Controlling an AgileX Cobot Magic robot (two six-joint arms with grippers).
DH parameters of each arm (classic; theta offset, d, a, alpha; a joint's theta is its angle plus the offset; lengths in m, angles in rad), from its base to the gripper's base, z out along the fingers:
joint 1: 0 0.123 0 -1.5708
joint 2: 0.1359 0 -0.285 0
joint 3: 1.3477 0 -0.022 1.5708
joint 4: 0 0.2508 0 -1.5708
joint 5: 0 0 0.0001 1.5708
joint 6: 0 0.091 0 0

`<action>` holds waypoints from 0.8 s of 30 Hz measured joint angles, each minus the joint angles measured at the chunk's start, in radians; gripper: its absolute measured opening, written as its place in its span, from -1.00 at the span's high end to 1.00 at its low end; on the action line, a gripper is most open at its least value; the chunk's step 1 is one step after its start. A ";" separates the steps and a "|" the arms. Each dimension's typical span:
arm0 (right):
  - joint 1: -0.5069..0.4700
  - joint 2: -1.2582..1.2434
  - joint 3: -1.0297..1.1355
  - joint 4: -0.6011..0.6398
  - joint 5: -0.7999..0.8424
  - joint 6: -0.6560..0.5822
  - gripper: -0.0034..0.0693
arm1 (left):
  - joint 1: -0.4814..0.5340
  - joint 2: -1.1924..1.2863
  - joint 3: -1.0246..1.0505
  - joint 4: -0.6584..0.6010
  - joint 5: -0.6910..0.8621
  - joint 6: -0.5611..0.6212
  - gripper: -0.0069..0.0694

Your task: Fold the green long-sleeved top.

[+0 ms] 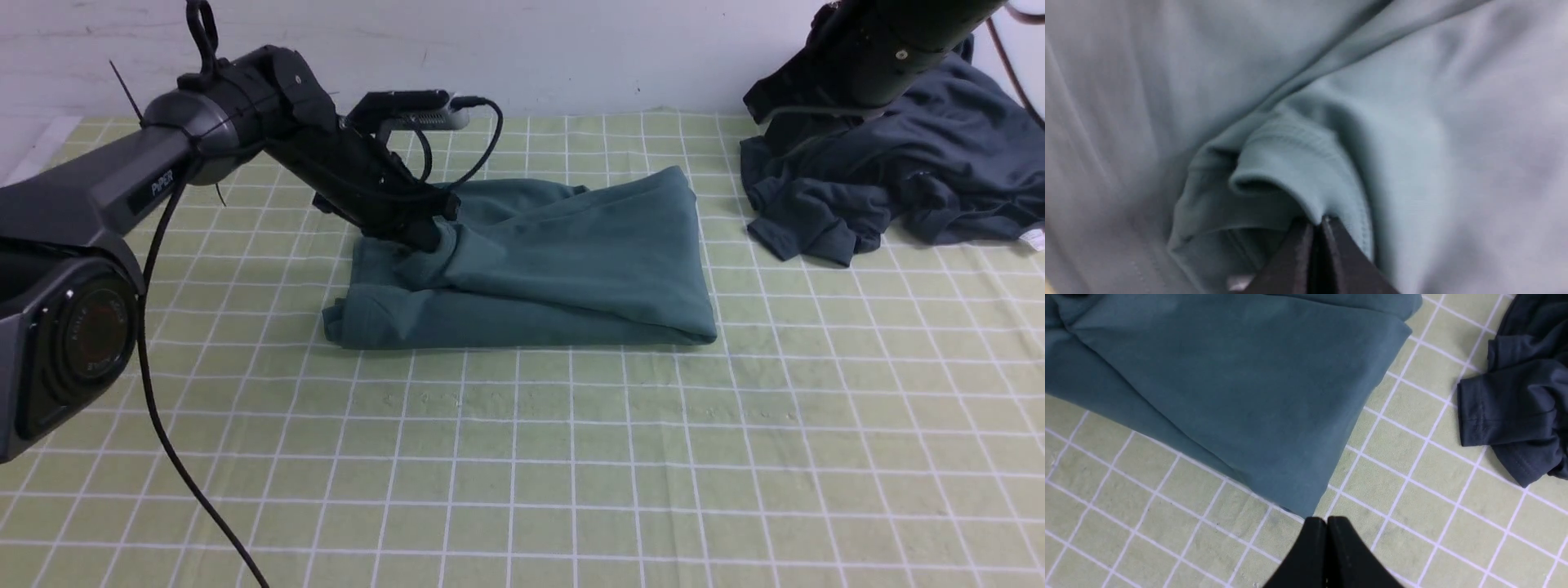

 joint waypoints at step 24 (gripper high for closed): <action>0.000 0.000 0.000 -0.004 -0.001 0.000 0.92 | 0.008 -0.036 -0.005 0.115 0.141 -0.056 0.46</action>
